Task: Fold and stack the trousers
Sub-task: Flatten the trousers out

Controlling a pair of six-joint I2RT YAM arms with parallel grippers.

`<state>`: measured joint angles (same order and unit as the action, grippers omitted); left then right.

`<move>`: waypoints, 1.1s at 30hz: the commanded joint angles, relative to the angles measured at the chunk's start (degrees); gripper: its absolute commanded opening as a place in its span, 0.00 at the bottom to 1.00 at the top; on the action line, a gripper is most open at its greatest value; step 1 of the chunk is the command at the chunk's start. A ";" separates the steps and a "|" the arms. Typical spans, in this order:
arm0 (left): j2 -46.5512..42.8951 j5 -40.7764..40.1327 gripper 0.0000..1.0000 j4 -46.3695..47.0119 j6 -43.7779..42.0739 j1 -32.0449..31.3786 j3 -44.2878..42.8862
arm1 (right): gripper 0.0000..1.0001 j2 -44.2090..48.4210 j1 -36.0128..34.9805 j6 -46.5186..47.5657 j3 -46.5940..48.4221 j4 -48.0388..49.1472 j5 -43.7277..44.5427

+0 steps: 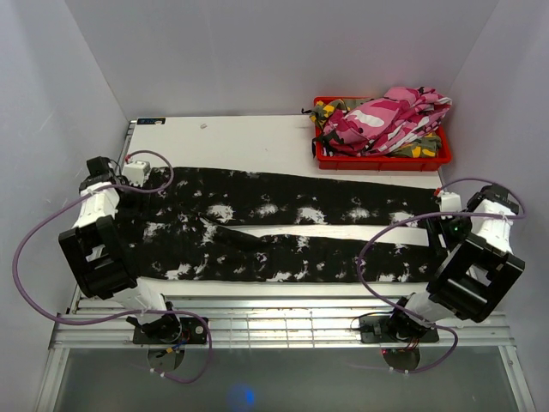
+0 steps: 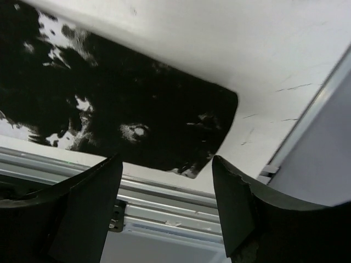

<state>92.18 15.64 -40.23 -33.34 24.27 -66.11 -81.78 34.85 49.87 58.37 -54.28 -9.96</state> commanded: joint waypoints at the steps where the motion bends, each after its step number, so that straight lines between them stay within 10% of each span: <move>1: -3.76 1.06 0.68 -0.29 -1.29 0.25 2.20 | 0.72 -0.48 1.70 0.76 -2.99 0.14 1.43; 9: -5.08 -0.78 0.71 1.55 -0.76 0.51 6.16 | 0.57 -5.58 3.29 0.23 -8.45 6.38 3.54; 15: -4.12 -2.19 0.71 2.78 -1.37 2.26 8.97 | 0.08 -7.52 3.38 1.19 -5.99 7.70 5.55; 27: 0.72 -1.75 0.68 3.67 -4.54 9.83 10.12 | 0.08 -0.49 5.05 8.05 1.31 4.37 3.63; 31: 0.37 -0.52 0.68 3.49 -4.54 9.83 10.73 | 0.76 -0.31 5.31 6.13 -1.15 1.72 3.28; 33: 0.37 -0.08 0.68 3.58 -4.28 9.92 10.65 | 0.89 -1.01 5.32 4.11 -3.17 2.16 2.75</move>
<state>93.56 13.10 -37.08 -36.91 34.13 -55.81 -82.11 39.75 54.33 57.21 -48.71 -5.41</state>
